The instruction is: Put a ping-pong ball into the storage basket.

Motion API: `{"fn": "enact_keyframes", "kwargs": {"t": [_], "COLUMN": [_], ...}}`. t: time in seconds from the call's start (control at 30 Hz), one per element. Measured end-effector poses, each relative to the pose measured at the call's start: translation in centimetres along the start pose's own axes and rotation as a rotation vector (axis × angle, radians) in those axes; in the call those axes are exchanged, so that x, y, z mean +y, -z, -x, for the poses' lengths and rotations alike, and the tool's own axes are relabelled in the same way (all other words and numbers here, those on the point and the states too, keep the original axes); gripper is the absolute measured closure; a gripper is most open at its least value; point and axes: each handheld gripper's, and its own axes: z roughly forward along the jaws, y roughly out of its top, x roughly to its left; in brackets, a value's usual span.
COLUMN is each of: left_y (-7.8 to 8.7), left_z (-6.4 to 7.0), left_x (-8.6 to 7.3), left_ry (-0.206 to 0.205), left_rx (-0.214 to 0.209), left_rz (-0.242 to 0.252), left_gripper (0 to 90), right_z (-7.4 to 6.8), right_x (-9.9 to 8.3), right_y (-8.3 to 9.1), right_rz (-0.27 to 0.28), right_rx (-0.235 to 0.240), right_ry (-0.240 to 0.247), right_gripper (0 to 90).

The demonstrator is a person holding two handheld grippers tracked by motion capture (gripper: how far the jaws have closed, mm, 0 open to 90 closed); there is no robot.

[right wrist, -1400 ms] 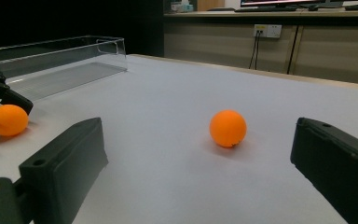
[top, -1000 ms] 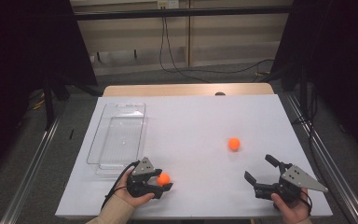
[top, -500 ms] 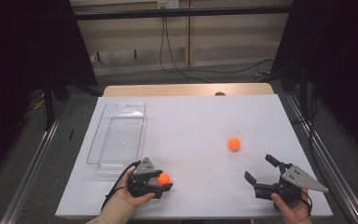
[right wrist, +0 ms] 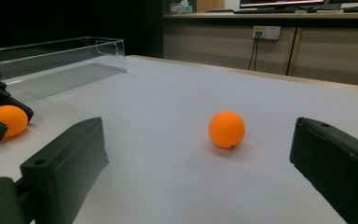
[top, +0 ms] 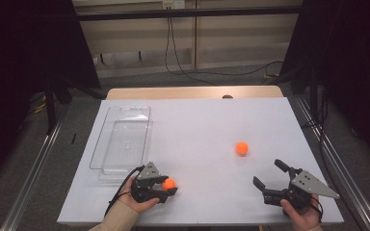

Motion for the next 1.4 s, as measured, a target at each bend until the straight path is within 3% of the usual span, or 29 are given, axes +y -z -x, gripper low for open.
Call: {"fn": "enact_keyframes", "kwargs": {"t": [0.43, 1.4], "left_y": [0.12, 0.68], "left_z": [-0.08, -0.16], "left_x": [0.05, 0.54], "left_ry": [0.012, 0.030], "left_rx": [-0.001, -0.029], "left_rz": [0.001, 0.023], "left_gripper": [50.3, 50.8], "right_z": [0.00, 0.03], "right_x": [0.02, 0.08], "right_y": [0.01, 0.08], "right_rz": [0.002, 0.007], "right_rx": [0.002, 0.002], "right_ry": [0.000, 0.000], "right_gripper": [3.1, 3.3]}}
